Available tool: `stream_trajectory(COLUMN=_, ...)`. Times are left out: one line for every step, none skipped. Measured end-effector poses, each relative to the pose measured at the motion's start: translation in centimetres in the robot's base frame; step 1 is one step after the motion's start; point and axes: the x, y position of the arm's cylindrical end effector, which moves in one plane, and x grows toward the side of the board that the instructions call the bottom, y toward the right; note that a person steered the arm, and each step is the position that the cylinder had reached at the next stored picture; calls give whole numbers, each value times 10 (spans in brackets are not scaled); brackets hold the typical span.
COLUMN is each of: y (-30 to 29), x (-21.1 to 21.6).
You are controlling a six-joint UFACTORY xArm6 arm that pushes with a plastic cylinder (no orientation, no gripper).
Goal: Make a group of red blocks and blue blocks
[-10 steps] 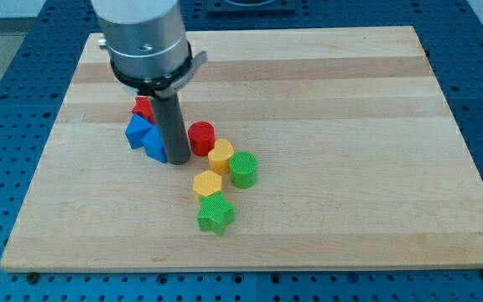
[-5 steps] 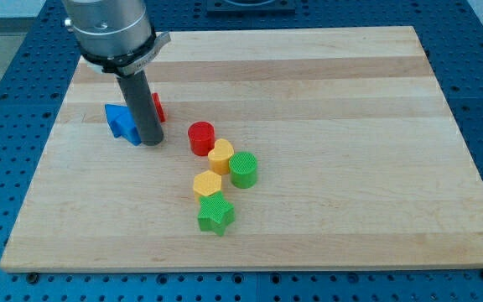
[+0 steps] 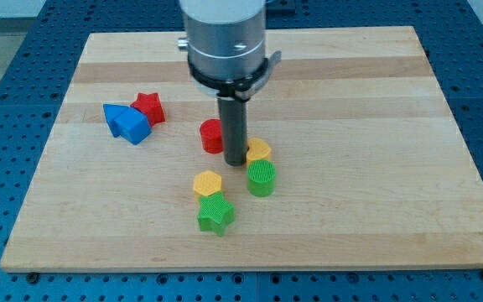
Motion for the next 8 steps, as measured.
stream_trajectory(y=-19, x=-16)
stream_trajectory(y=-43, x=-32)
stream_trajectory(y=-54, x=-35)
stream_trajectory(y=-27, x=-43)
stream_trajectory(y=-11, x=-61)
stream_trajectory(y=-49, x=-47)
stream_trajectory(y=-78, x=-39)
stream_trajectory(y=-84, x=-39)
